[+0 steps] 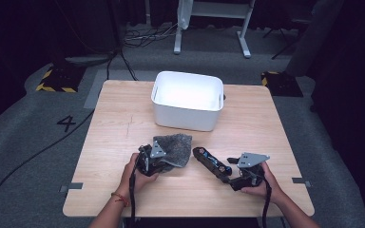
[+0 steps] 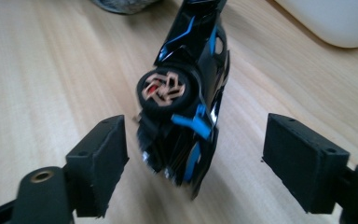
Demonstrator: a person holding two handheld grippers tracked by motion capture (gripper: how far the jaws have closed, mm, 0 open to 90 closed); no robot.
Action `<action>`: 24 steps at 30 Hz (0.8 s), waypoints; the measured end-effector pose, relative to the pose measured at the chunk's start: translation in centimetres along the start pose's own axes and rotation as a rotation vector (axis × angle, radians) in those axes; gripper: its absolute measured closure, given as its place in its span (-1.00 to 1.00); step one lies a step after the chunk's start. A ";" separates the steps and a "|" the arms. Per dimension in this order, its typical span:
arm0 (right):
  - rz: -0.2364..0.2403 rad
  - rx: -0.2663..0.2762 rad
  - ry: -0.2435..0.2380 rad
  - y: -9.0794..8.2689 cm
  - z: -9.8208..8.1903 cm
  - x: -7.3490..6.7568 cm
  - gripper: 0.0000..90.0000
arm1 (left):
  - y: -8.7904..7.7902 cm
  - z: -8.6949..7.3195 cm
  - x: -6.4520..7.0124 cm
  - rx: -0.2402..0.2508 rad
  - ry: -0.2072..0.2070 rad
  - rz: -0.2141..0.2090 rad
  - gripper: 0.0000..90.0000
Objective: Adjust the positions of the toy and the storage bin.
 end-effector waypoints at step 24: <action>0.145 0.046 -0.124 1.0 0.1 -0.2 0.31 | 2.2 2.0 2.0 0.014 0.034 -0.177 0.69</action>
Point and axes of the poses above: each handheld gripper's, and its own axes: y roughly forward along the jaws, z roughly out of its top, x roughly to its right, the point moved 2 cm from there along y, roughly forward along the jaws, and after that the axes turned 12 degrees about -z, right-handed, at the moved point
